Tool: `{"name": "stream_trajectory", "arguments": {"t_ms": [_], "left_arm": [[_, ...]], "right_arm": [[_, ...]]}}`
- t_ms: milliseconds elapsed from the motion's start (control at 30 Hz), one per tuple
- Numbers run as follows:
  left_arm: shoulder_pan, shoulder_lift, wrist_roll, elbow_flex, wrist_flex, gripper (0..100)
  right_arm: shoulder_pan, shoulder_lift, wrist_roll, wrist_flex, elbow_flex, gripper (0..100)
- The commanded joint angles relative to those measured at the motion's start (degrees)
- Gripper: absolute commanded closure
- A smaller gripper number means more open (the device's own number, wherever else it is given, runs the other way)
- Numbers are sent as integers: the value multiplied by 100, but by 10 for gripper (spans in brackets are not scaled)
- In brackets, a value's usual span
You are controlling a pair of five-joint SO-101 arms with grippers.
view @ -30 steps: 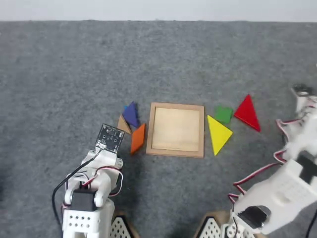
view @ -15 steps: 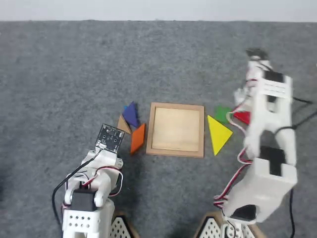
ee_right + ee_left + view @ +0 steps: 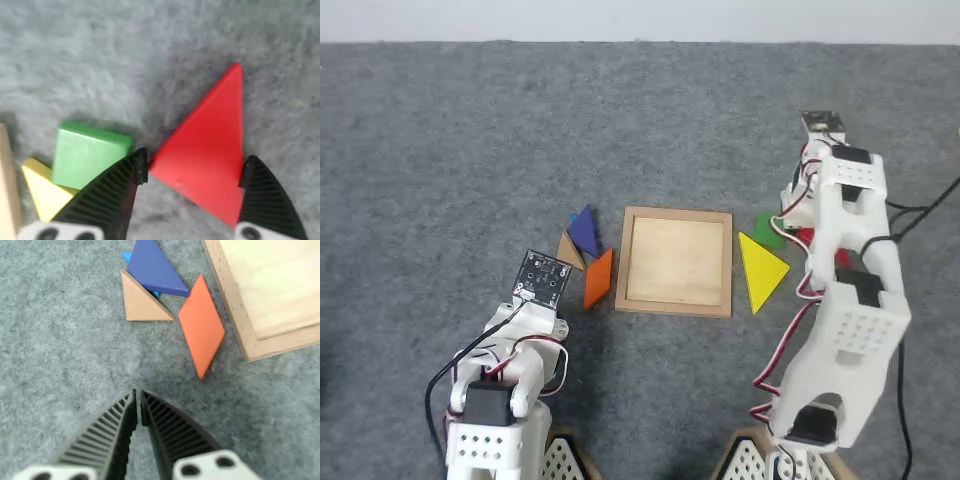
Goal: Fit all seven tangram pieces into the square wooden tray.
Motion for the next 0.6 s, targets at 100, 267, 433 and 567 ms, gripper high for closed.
{"name": "stream_trajectory", "arguments": {"t_ms": [100,267,433,567], "left_arm": [[-18,-97,44,-66,18,985],[-18,-97,44,-66,18,985],[-18,-97,44,-66,18,985],[-18,-97,44,-66,18,985]], "right_arm": [[602,171,448,207,-290,702],[1042,163,826,356,-220,702],[1112,154,985,426,-18,702],[910,22,976,409,149,702]]}}
